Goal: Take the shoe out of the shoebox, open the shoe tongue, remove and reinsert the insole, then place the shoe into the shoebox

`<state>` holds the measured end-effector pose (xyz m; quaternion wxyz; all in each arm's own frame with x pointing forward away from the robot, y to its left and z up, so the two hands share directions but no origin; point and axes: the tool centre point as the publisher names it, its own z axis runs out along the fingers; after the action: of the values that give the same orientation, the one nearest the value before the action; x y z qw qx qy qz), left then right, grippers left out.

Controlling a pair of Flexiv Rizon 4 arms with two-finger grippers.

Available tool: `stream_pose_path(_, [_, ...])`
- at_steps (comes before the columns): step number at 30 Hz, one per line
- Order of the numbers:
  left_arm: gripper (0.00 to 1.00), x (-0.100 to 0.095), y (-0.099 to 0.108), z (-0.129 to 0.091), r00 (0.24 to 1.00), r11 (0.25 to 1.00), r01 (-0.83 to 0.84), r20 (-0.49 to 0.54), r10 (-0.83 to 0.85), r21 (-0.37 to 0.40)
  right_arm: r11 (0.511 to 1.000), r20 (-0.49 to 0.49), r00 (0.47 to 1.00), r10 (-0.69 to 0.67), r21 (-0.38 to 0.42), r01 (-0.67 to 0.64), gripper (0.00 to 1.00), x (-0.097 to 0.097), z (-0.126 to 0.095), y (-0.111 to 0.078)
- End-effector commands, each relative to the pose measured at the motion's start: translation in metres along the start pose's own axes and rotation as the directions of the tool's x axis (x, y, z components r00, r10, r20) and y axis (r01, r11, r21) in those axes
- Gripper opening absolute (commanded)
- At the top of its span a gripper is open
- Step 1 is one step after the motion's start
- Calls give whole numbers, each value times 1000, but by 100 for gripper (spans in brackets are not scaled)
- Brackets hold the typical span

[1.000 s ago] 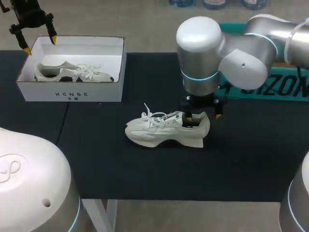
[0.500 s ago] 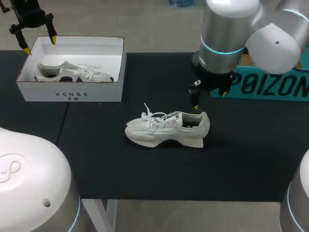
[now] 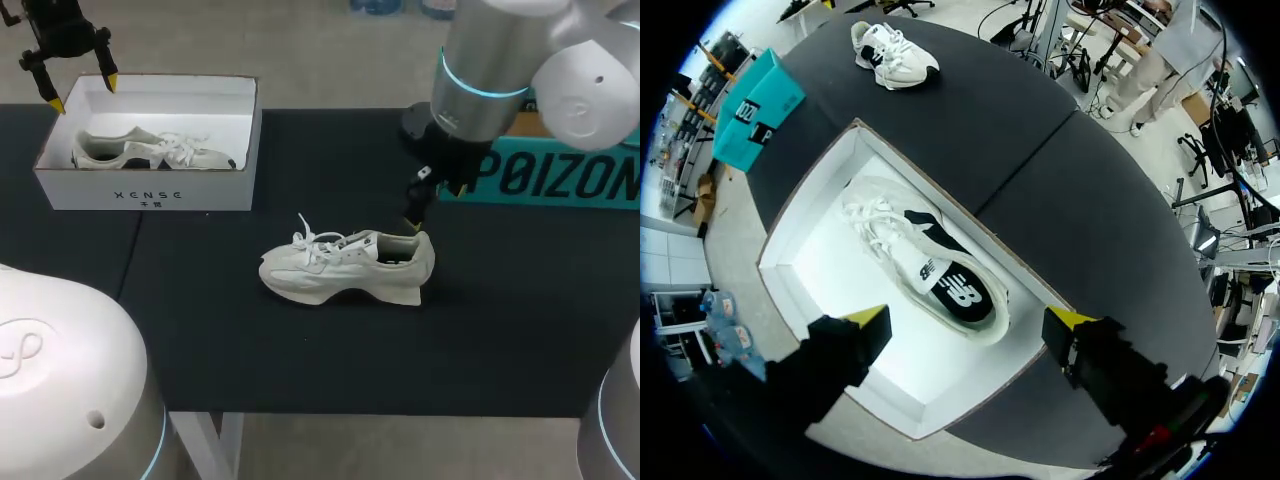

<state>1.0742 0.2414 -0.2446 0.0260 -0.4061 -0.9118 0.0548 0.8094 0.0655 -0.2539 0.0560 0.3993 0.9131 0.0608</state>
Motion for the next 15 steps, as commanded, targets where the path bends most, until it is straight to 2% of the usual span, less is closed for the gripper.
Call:
stream_pose_path(1, [100,0,1,0,1000,1000,-1,-1,1,0,1000,-5,1000,-1,-4,1,100,-1,1,-1])
stream_pose_path(3, [100,0,1,0,1000,1000,-1,-1,1,0,1000,-5,1000,-1,-4,1,100,-1,1,-1])
stream_pose_path(5, [100,0,1,0,1000,1000,-1,-1,1,0,994,1,997,-78,-77,78,100,-6,3,1])
stream_pose_path(7, [100,0,1,0,1000,1000,-1,-1,1,0,950,41,971,-234,-203,237,100,-10,3,4])
stream_pose_path(8, [100,0,1,0,1000,1000,-1,-1,1,0,905,49,943,-328,-272,328,100,-12,3,4])
stream_pose_path(9, [100,0,1,0,1000,1000,-1,-1,1,0,874,-2,918,-397,-308,377,100,-15,2,3])
stream_pose_path(10, [100,0,1,0,1000,1000,-1,-1,1,0,831,-41,867,-497,-309,462,100,-17,3,2])
stream_pose_path(11, [100,0,1,0,1000,1000,-1,-1,1,0,827,-32,842,-538,-211,521,100,-21,6,1])
stream_pose_path(15, [100,0,1,0,1000,1000,-1,-1,1,0,827,-32,842,-538,-211,521,100,-21,6,1])
